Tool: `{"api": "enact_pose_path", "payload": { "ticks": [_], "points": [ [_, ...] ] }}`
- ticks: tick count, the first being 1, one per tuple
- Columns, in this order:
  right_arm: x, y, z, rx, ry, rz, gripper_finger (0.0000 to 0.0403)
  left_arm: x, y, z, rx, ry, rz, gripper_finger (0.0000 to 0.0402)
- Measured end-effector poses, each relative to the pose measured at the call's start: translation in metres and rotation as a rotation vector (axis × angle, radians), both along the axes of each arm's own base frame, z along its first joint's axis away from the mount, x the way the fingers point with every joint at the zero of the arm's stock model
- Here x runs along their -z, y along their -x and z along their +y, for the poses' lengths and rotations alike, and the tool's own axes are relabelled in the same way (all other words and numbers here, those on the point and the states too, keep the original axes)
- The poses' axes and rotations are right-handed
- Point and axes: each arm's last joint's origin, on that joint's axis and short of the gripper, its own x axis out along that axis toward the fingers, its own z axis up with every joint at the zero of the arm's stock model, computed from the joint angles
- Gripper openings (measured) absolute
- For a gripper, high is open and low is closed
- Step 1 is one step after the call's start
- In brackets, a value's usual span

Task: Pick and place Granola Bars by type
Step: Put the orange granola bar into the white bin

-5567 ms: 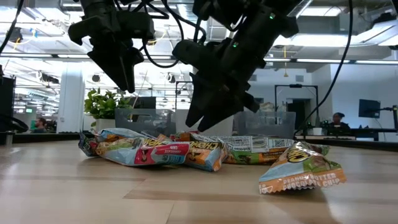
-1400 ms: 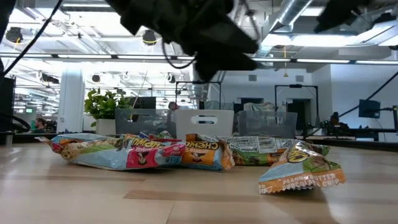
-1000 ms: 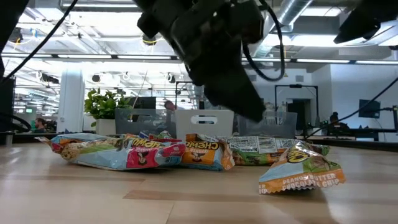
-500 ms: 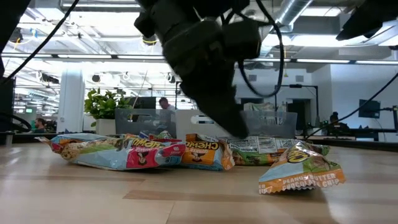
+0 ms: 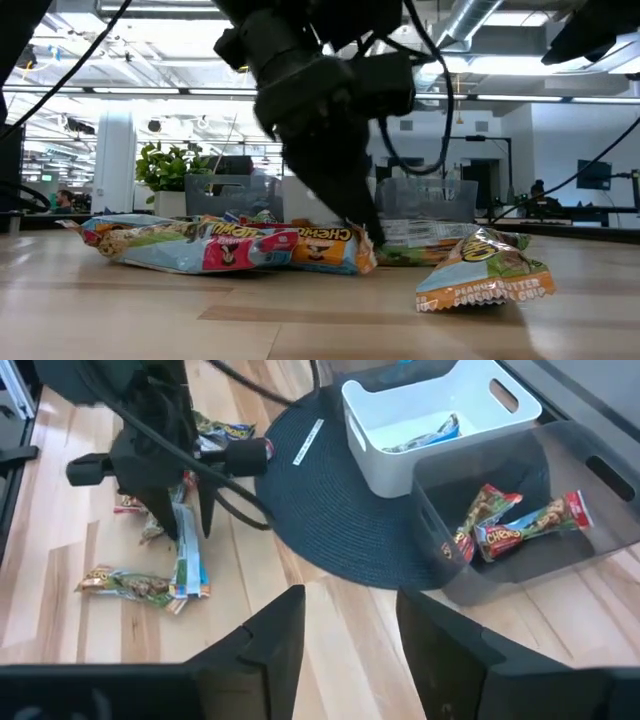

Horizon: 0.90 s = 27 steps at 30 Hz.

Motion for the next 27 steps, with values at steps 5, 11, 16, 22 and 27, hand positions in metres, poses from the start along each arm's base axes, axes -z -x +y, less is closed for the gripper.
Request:
{"api": "enact_pose_path", "payload": {
  "ticks": [5,11,16,22,27],
  "points": [
    [0.0,0.0,0.0,0.0,0.0,0.0,0.0143,0.008,-0.001,0.0,-0.018,0.015,0.019,0.0154],
    [0.0,0.0,0.0,0.0,0.004,0.007,0.0134,0.01,-0.002,0.002,-0.044,0.02,0.026,0.0091],
    [0.001,0.001,-0.001,0.0,0.008,0.012,0.0128,0.007,-0.005,0.004,-0.067,0.047,0.038,0.0021],
    [0.001,0.001,-0.001,0.001,0.01,0.012,0.0127,-0.019,-0.02,0.003,-0.081,0.028,-0.034,0.0034],
    [0.001,0.001,-0.001,0.006,0.006,0.009,0.0126,-0.062,-0.033,0.013,-0.092,-0.157,-0.063,0.0033]
  ]
}}
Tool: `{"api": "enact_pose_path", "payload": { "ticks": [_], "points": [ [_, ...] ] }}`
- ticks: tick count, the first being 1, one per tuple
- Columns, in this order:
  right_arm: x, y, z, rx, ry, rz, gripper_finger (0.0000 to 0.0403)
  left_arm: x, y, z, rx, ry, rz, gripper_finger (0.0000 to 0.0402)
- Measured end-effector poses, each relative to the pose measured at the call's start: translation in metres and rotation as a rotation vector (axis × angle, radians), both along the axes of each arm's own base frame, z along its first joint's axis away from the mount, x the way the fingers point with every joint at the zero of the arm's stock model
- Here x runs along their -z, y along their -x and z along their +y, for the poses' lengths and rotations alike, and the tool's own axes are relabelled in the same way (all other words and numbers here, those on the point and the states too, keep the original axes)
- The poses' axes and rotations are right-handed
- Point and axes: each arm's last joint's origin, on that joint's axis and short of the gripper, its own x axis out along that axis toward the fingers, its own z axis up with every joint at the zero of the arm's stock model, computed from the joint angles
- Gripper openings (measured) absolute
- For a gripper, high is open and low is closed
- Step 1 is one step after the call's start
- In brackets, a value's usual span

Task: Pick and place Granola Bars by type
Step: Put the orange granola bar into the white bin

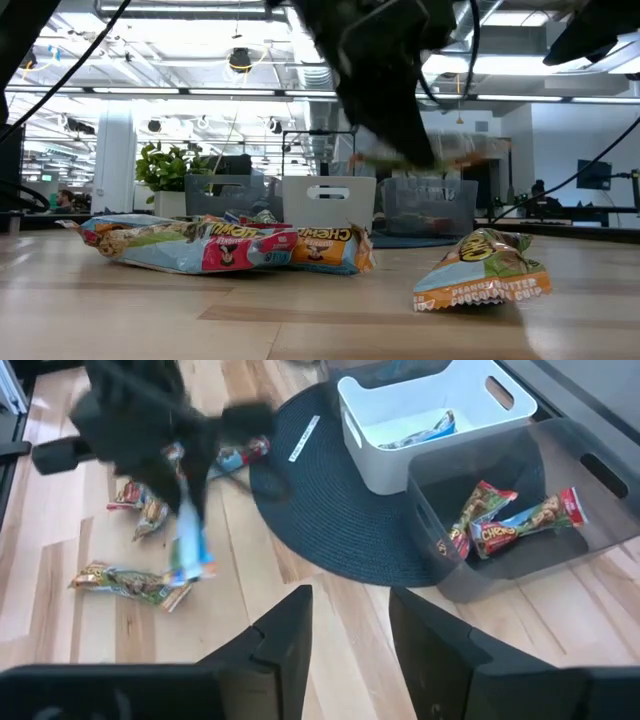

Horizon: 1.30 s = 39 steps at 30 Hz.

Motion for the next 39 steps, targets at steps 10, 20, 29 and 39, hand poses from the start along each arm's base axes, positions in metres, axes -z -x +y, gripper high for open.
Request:
{"api": "enact_pose_path", "payload": {
  "ticks": [10,20,29,39],
  "points": [
    [0.003,-0.006,0.004,0.026,-0.005,0.017,0.0123,-0.054,0.01,0.08,-0.462,-0.511,0.135,0.0036],
    [0.015,-0.022,0.015,0.073,0.018,0.085,0.0123,-0.05,0.027,0.17,-0.731,-0.264,0.257,0.0054],
    [0.03,-0.039,0.028,0.094,0.089,0.162,0.0123,-0.049,0.031,0.19,-0.757,-0.238,0.265,0.0089],
    [0.04,-0.059,0.042,-0.001,0.159,0.167,0.0123,-0.053,0.032,0.172,-0.637,-0.23,0.314,0.0154]
  ]
}}
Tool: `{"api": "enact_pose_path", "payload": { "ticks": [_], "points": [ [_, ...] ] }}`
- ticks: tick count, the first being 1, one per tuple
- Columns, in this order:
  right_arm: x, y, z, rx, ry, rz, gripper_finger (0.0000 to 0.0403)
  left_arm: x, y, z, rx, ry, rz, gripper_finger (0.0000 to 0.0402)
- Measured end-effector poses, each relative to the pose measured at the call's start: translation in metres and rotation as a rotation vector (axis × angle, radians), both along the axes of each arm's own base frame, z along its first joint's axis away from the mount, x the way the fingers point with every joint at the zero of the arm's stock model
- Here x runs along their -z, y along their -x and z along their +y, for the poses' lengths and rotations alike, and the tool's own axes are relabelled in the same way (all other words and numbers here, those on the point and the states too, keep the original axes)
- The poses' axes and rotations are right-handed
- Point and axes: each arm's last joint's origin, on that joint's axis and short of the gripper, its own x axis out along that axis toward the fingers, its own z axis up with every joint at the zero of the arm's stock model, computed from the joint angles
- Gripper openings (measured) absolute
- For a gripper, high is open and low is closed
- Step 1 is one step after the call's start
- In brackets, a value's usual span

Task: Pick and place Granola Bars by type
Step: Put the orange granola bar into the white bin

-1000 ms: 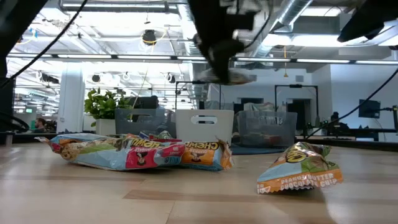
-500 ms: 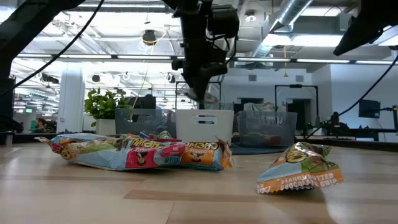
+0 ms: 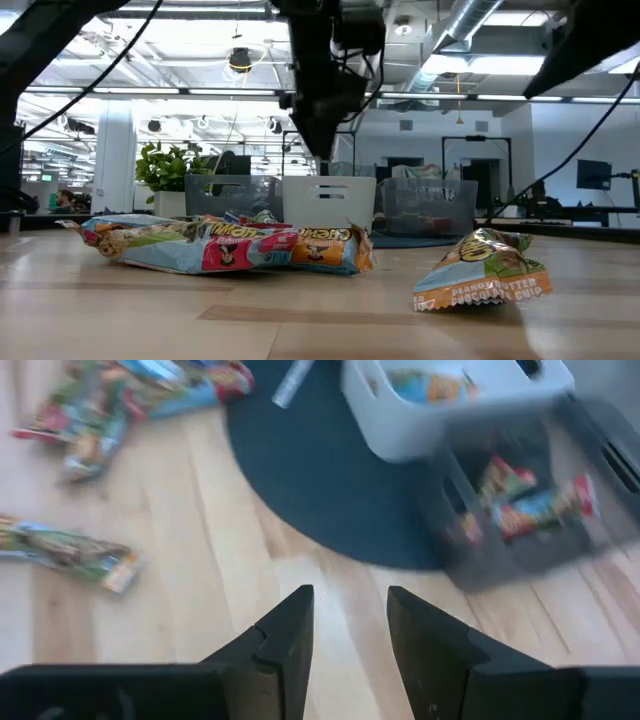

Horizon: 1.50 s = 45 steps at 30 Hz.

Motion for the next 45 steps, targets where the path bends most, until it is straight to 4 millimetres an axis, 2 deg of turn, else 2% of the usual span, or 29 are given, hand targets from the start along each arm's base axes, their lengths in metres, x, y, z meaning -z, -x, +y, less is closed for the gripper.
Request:
{"api": "enact_pose_path", "payload": {
  "ticks": [8,12,17,20,26,30,34,40,45],
  "points": [
    [-0.013,-0.019,0.006,-0.148,0.013,-0.139,0.0123,-0.049,0.011,-0.047,0.205,-0.041,-0.046,0.0148],
    [-0.017,-0.037,0.009,-0.333,-0.065,-0.171,0.0123,-0.076,0.029,-0.068,0.267,-0.084,-0.069,0.0143],
    [-0.006,-0.069,0.012,-0.521,-0.106,-0.187,0.0123,-0.102,0.058,-0.081,0.29,-0.115,-0.031,0.0142],
    [0.008,-0.088,0.011,-0.591,-0.161,-0.174,0.0123,-0.112,0.076,-0.086,0.252,-0.135,0.001,0.0142],
    [0.044,-0.115,0.01,-0.765,-0.318,-0.071,0.0137,-0.128,0.103,-0.097,0.216,-0.163,0.035,0.0142],
    [0.067,-0.123,0.018,-0.826,-0.371,0.02,0.0158,-0.137,0.114,-0.106,0.217,-0.187,0.004,0.0142],
    [0.08,-0.134,0.032,-0.858,-0.383,0.068,0.0187,-0.144,0.122,-0.114,0.227,-0.189,-0.033,0.0142],
    [0.093,-0.15,0.05,-0.872,-0.289,0.112,0.0228,-0.14,0.125,-0.124,0.232,-0.194,-0.035,0.0142],
    [0.108,-0.16,0.055,-0.847,-0.267,0.194,0.0234,-0.127,0.125,-0.134,0.256,-0.195,0.006,0.0142]
  ]
}}
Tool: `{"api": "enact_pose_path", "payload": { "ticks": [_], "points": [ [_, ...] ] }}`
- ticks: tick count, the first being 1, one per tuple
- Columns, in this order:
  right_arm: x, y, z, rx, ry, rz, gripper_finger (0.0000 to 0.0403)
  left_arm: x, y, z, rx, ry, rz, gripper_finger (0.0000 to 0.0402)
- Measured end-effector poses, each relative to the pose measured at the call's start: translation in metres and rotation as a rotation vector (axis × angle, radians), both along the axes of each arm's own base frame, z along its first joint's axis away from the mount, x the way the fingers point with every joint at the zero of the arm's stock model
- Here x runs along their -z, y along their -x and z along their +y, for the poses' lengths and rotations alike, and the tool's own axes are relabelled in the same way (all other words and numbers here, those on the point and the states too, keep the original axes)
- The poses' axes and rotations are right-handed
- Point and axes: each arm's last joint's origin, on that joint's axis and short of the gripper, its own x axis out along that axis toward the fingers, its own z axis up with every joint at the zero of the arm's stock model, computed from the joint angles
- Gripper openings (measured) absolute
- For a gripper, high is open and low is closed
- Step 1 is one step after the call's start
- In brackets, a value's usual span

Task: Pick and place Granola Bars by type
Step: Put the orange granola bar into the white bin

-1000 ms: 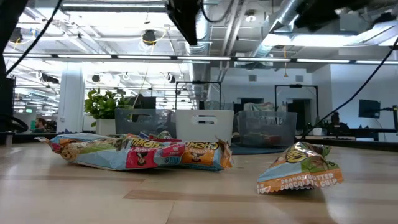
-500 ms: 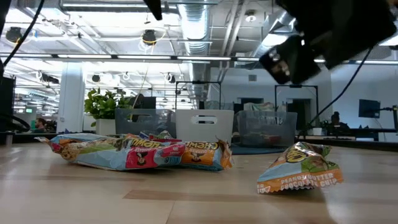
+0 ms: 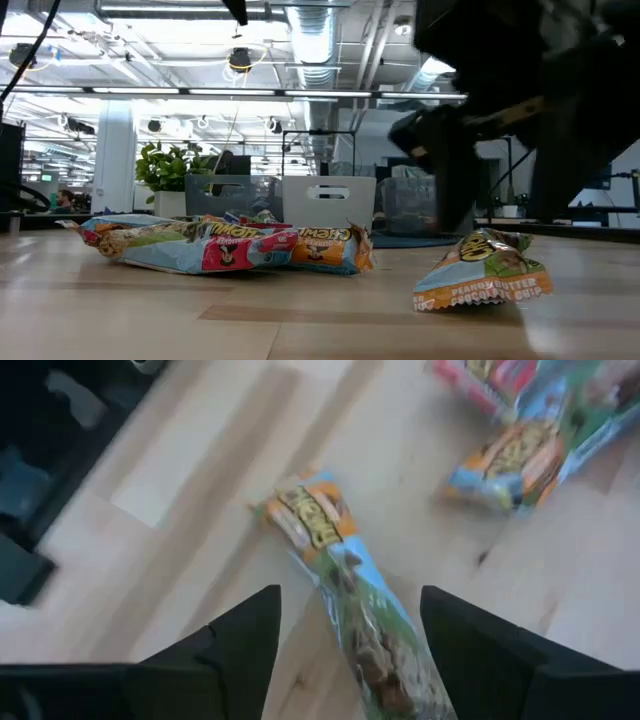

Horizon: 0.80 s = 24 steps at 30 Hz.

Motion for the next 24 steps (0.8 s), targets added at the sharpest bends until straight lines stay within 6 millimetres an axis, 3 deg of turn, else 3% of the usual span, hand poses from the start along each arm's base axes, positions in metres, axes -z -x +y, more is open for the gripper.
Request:
{"api": "enact_pose_path", "payload": {
  "ticks": [5,10,21,24],
  "points": [
    [0.017,-0.005,0.0,0.015,0.036,0.076,0.0222,0.014,0.001,-0.005,-0.008,-0.012,0.04,0.0141],
    [0.018,-0.006,-0.001,0.071,0.041,0.11,0.0192,0.024,0.006,-0.006,-0.032,-0.011,0.061,0.0141],
    [-0.014,0.003,-0.019,0.183,0.003,0.156,0.0025,0.036,0.014,-0.008,-0.069,-0.047,0.065,0.0141],
    [-0.028,0.004,-0.025,0.21,-0.023,0.127,0.0006,0.037,0.014,-0.007,-0.071,-0.075,0.068,0.0141]
  ]
}}
